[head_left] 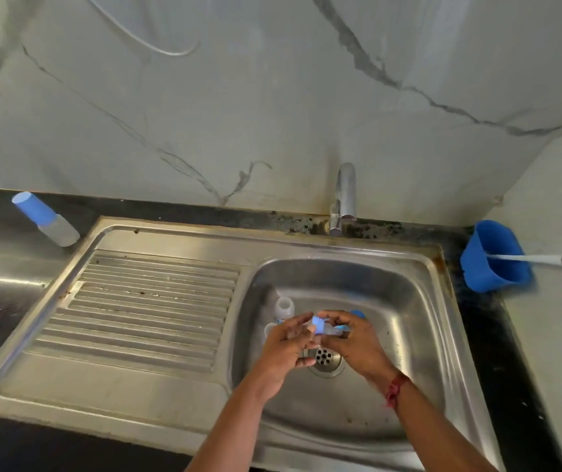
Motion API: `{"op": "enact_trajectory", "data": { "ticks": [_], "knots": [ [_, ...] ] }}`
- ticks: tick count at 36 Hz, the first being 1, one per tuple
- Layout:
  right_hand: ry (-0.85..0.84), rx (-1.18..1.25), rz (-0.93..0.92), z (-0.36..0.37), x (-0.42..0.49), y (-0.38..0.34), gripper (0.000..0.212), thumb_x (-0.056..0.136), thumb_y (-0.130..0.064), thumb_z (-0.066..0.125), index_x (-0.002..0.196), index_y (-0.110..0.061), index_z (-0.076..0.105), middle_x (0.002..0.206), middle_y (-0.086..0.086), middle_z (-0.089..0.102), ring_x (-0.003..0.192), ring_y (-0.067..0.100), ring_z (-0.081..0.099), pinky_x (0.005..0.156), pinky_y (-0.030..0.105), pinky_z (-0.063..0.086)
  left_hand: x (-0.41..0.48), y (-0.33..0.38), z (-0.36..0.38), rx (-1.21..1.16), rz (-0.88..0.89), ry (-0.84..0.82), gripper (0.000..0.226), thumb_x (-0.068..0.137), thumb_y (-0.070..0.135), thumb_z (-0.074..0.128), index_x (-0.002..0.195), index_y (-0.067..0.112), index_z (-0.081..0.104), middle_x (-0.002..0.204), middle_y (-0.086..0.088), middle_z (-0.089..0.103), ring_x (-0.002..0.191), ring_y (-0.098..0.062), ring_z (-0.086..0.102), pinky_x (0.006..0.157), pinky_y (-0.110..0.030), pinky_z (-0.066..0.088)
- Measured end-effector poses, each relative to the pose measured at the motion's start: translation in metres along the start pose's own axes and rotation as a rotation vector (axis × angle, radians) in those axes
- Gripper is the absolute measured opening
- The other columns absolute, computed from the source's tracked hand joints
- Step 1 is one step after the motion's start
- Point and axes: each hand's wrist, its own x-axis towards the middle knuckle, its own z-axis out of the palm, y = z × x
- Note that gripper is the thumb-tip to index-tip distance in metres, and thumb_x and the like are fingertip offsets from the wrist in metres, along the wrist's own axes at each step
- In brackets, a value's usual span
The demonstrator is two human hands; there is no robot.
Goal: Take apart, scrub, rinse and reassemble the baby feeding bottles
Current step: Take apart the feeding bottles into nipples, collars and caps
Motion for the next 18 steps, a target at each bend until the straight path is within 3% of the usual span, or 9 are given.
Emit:
{"op": "enact_trajectory", "data": {
  "ticks": [6, 9, 13, 18],
  "knots": [
    [-0.045, 0.015, 0.026, -0.008, -0.010, -0.012, 0.037, 0.075, -0.006, 0.083, 0.106, -0.023, 0.071, 0.101, -0.001, 0.074, 0.085, 0.016, 0.073, 0.079, 0.030, 0.059, -0.013, 0.005, -0.003, -0.096, -0.013, -0.014, 0.027, 0.095, 0.026, 0.063, 0.122, 0.029, 0.064, 0.105, -0.008, 0.073, 0.090, -0.018, 0.068, 0.075, -0.036, 0.058],
    [-0.034, -0.004, 0.035, -0.006, -0.013, -0.016, 0.028, 0.080, -0.006, 0.078, 0.106, -0.017, 0.074, 0.090, 0.001, 0.076, 0.082, 0.020, 0.074, 0.084, 0.038, 0.060, -0.018, 0.010, -0.008, -0.116, -0.023, -0.052, 0.025, 0.098, 0.028, 0.059, 0.123, 0.025, 0.065, 0.101, -0.005, 0.072, 0.083, -0.015, 0.066, 0.073, -0.034, 0.056],
    [0.018, 0.010, 0.000, 0.001, -0.019, -0.027, 0.017, 0.081, -0.010, 0.077, 0.095, -0.019, 0.077, 0.086, 0.005, 0.077, 0.083, 0.028, 0.074, 0.085, 0.047, 0.059, -0.022, 0.016, -0.012, -0.127, -0.011, -0.095, 0.031, 0.099, 0.031, 0.058, 0.123, 0.013, 0.064, 0.090, -0.005, 0.071, 0.072, -0.012, 0.065, 0.074, -0.035, 0.057],
    [0.059, 0.015, 0.002, 0.010, -0.032, -0.041, 0.012, 0.081, -0.013, 0.079, 0.090, -0.021, 0.079, 0.084, 0.006, 0.077, 0.084, 0.034, 0.073, 0.084, 0.052, 0.058, -0.028, 0.022, -0.020, -0.104, 0.023, -0.125, 0.037, 0.097, 0.032, 0.060, 0.121, 0.004, 0.063, 0.090, -0.005, 0.071, 0.077, -0.014, 0.064, 0.077, -0.032, 0.056]
  ]
}}
